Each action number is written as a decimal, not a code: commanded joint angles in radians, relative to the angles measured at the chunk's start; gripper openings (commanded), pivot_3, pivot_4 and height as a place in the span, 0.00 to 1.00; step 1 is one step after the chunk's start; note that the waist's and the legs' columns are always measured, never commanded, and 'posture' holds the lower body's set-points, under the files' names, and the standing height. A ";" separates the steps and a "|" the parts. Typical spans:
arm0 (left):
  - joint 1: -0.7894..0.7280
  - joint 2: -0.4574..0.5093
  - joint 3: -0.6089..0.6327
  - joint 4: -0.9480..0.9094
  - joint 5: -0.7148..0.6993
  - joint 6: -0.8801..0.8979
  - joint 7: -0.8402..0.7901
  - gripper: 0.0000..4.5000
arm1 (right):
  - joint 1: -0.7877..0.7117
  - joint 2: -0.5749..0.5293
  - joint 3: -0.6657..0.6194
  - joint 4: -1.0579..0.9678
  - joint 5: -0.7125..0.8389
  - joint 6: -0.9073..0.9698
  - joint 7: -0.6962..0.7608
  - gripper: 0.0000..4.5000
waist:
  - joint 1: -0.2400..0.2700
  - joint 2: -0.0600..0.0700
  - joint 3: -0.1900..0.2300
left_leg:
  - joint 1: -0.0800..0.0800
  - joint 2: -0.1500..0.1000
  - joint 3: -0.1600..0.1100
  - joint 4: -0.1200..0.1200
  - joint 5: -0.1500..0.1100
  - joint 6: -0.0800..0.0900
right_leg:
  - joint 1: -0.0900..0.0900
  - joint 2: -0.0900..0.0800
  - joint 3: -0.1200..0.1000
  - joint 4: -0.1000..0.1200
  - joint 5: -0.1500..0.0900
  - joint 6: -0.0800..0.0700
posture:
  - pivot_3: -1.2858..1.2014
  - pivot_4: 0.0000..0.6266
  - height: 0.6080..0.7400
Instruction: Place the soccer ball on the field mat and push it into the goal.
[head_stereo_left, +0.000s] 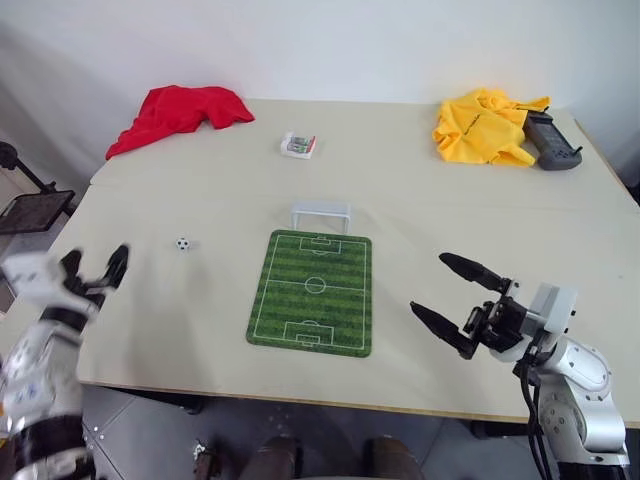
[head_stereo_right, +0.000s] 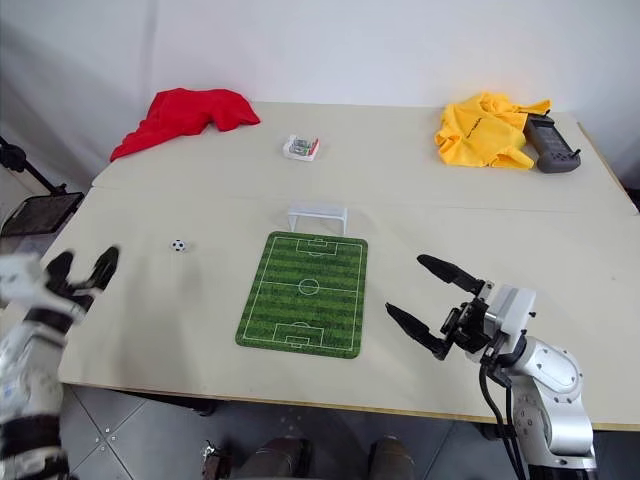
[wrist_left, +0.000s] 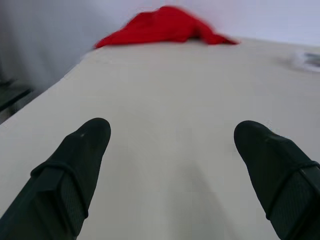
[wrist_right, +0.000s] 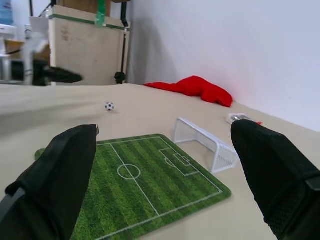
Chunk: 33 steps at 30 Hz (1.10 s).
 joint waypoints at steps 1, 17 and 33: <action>-0.088 0.029 -0.087 0.068 0.075 0.037 -0.005 0.99 | 0.009 -0.007 -0.006 -0.037 0.007 0.002 -0.013 1.00 | -0.011 0.000 0.000 | 0.000 0.000 0.000 -0.001 0.000 0.000 | 0.000 0.000 0.000 0.001 0.000 0.000 | 0.52 0.24 1.00; -0.199 0.051 -0.220 0.292 0.187 -0.019 -0.118 0.99 | 0.057 0.011 -0.012 -0.078 -0.008 -0.013 -0.074 1.00 | -0.020 0.000 0.000 | 0.000 0.000 0.000 0.000 0.000 0.000 | -0.002 0.000 0.001 0.002 0.000 0.000 | 0.52 0.24 1.00; -0.227 0.015 -0.183 0.311 0.111 -0.121 -0.261 0.19 | 0.082 -0.037 -0.018 -0.113 0.036 0.005 -0.018 1.00 | -0.020 0.000 0.000 | 0.000 0.000 0.000 0.000 0.000 0.000 | -0.002 0.000 0.001 0.003 0.000 0.001 | 0.52 0.24 1.00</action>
